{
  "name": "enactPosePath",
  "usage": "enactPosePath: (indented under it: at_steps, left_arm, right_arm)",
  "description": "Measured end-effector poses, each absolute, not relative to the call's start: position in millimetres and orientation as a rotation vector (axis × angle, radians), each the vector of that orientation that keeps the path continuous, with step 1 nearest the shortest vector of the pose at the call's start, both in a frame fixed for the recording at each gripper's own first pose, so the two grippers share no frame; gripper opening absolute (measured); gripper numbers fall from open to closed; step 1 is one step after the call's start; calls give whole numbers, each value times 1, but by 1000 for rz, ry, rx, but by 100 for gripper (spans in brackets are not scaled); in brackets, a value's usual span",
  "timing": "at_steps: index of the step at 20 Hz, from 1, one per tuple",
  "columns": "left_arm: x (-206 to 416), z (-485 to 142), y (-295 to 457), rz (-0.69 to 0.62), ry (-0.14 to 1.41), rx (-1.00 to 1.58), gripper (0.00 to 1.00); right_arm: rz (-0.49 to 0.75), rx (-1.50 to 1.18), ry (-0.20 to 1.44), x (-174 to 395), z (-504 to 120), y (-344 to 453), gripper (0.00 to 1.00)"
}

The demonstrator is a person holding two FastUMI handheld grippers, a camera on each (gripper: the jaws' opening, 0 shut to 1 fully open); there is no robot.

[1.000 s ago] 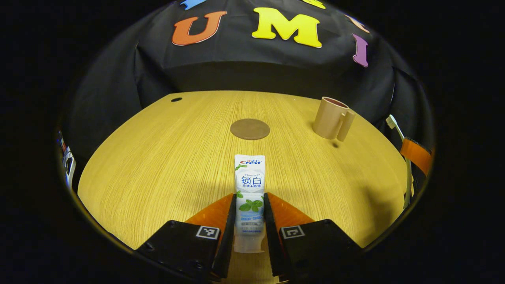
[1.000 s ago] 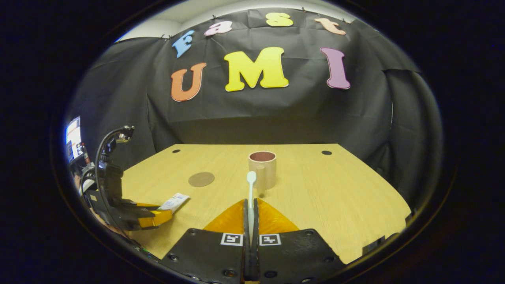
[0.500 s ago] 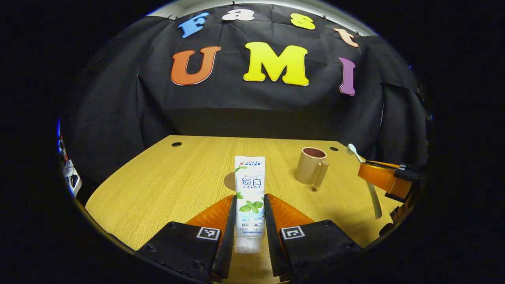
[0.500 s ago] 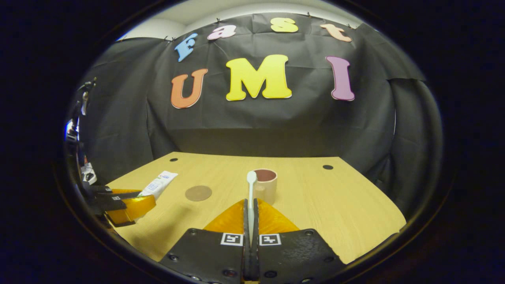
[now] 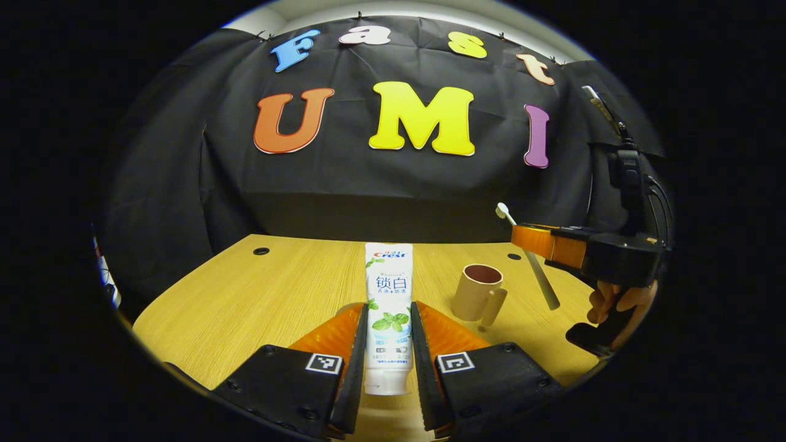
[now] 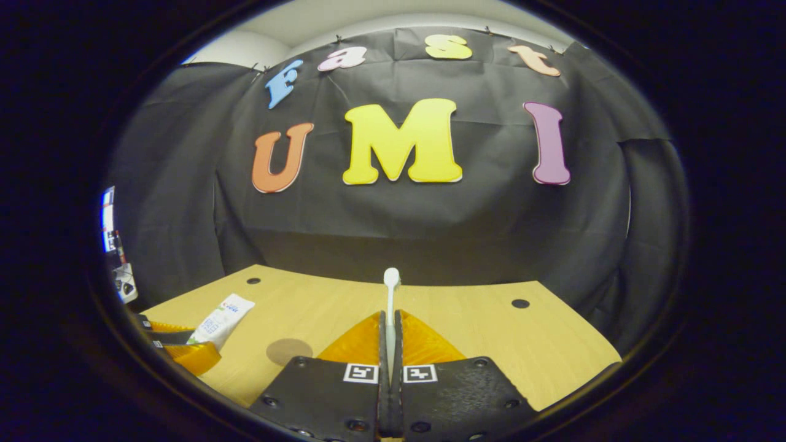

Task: Put the toothbrush and toothpaste on the desktop into the cup, then pick up the cup and place it on the coaster on the desktop.

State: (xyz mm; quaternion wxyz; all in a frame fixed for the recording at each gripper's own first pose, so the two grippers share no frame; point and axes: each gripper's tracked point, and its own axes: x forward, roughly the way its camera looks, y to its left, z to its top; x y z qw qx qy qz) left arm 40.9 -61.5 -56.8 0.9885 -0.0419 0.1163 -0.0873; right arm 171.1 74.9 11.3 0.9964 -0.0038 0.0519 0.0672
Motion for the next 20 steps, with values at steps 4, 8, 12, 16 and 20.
enactPosePath:
  at_steps: [4, 8, 12, 16, 20]
  left_arm:
    - [50, -56, -59, -168, 216, -84, 42]
    - [61, -57, -59, -163, 205, -82, 42]
    - [71, -67, -56, -149, 232, -93, 42]
    - [74, -76, -60, -162, 265, -108, 46]
    - [75, -81, -64, -167, 277, -119, 42]
  right_arm:
    - [148, 51, 112, 215, 18, 84, 0]
    - [145, 75, 73, 247, 35, 85, 0]
    - [137, 88, 75, 262, 30, 84, 0]
    - [117, 76, 94, 270, 19, 80, 0]
    - [115, 69, 110, 274, 12, 78, 1]
